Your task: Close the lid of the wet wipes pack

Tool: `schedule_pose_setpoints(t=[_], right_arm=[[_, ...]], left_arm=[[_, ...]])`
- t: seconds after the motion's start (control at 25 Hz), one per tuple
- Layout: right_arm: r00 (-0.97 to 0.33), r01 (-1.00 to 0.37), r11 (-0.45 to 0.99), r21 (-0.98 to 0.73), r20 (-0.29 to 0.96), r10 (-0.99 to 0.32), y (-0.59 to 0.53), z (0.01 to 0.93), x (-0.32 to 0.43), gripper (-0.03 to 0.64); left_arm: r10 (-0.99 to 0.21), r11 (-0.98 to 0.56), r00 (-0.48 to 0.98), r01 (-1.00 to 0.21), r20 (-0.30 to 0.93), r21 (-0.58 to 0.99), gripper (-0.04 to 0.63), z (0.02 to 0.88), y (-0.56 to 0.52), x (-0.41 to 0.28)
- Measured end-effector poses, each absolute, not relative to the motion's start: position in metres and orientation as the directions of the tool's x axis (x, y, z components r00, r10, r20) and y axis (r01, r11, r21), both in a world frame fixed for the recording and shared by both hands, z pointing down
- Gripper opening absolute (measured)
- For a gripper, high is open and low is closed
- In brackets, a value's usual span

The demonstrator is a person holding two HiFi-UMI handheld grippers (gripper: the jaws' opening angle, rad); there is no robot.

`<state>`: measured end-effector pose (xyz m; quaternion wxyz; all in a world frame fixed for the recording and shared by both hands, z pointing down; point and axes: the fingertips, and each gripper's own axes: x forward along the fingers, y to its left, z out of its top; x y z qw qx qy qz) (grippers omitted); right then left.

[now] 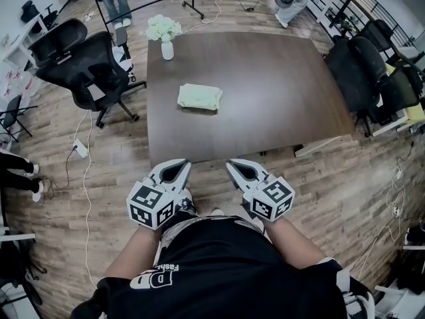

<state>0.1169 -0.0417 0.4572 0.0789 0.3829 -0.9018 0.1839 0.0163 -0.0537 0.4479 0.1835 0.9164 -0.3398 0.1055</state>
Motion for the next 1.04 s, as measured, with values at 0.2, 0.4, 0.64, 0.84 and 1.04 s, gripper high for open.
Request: schedule_pose_setpoints(t=[0.2,0.4,0.64,0.84,1.04], right_arm=[[-0.692,-0.721,0.637,-0.272,0.284,-0.663,-0.0420,0.4583,0.1174,0.005],[-0.693,-0.721,0.637,-0.274,0.283,-0.663,-0.0422,0.4588,0.1175,0.005],[-0.694,-0.720,0.637,-0.275,0.288,-0.660,-0.0433,0.4594,0.1172,0.005],[-0.696,-0.718,0.639,-0.274,0.291,-0.657,-0.0460,0.4608,0.1176,0.005],[-0.697,-0.717,0.642,-0.273,0.297,-0.653,-0.0482,0.4633,0.1157,0.005]], left_arm=[[-0.584,-0.702,0.747,-0.662,0.319,0.264,0.020,0.4483,-0.0544,0.0161],[-0.583,-0.702,0.746,-0.662,0.320,0.263,0.020,0.4489,-0.0550,0.0166],[-0.583,-0.701,0.745,-0.663,0.324,0.264,0.019,0.4489,-0.0567,0.0160],[-0.582,-0.699,0.743,-0.664,0.329,0.264,0.020,0.4504,-0.0593,0.0159],[-0.582,-0.700,0.744,-0.664,0.329,0.263,0.019,0.4512,-0.0619,0.0145]])
